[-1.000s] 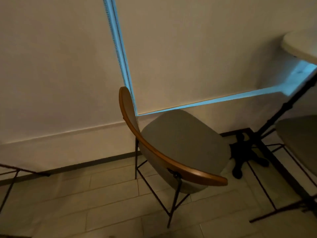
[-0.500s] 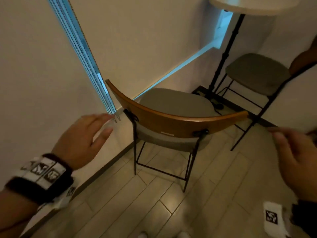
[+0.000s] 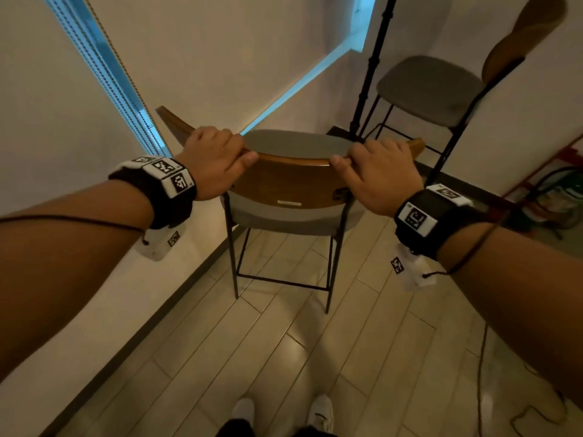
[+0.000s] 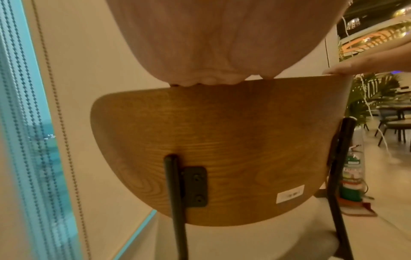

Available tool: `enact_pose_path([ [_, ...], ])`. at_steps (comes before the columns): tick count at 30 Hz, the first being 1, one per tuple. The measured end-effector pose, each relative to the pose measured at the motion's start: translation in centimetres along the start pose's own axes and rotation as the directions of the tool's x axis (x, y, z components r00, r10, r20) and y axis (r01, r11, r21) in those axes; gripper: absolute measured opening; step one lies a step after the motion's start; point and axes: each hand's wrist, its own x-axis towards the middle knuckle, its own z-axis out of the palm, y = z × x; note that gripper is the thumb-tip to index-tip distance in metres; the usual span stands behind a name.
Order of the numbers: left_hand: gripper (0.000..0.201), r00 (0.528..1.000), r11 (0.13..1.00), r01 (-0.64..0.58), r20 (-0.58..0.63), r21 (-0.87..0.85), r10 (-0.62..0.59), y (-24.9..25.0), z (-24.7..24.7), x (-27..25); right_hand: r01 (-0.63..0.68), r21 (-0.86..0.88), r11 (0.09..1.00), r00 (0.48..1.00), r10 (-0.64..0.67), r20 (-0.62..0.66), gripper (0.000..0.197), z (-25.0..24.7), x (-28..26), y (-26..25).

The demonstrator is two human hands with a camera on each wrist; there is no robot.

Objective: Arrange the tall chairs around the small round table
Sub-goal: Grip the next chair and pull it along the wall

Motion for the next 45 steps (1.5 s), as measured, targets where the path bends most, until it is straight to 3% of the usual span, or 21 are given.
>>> enact_pose_path([
  [5,0.049,0.996,1.000,0.006,-0.084,-0.014,-0.007,0.0,1.2,0.5,-0.078,-0.059,0.995,0.993,0.073,-0.092,0.065,1.0,0.2,-1.0],
  [9,0.053,0.985,0.999,-0.036,-0.166,0.008,0.037,-0.9,1.6,1.3,-0.149,-0.092,0.985,0.984,0.138,-0.115,0.070,1.1,1.1,-1.9],
  [19,0.059,0.967,0.995,-0.064,-0.243,0.076,0.081,-4.7,3.0,7.6,-0.286,-0.047,0.957,0.942,0.272,-0.199,0.055,3.2,5.5,-2.8],
  [40,0.059,0.947,0.977,-0.208,-0.239,0.045,0.213,-8.2,5.4,30.5,-0.389,-0.060,0.919,0.892,0.359,-0.276,0.052,5.9,20.4,7.8],
  [45,0.059,0.941,0.970,-0.243,-0.236,0.031,0.243,-8.4,5.5,34.6,-0.450,-0.064,0.891,0.873,0.423,-0.244,0.053,5.5,23.2,9.3],
])
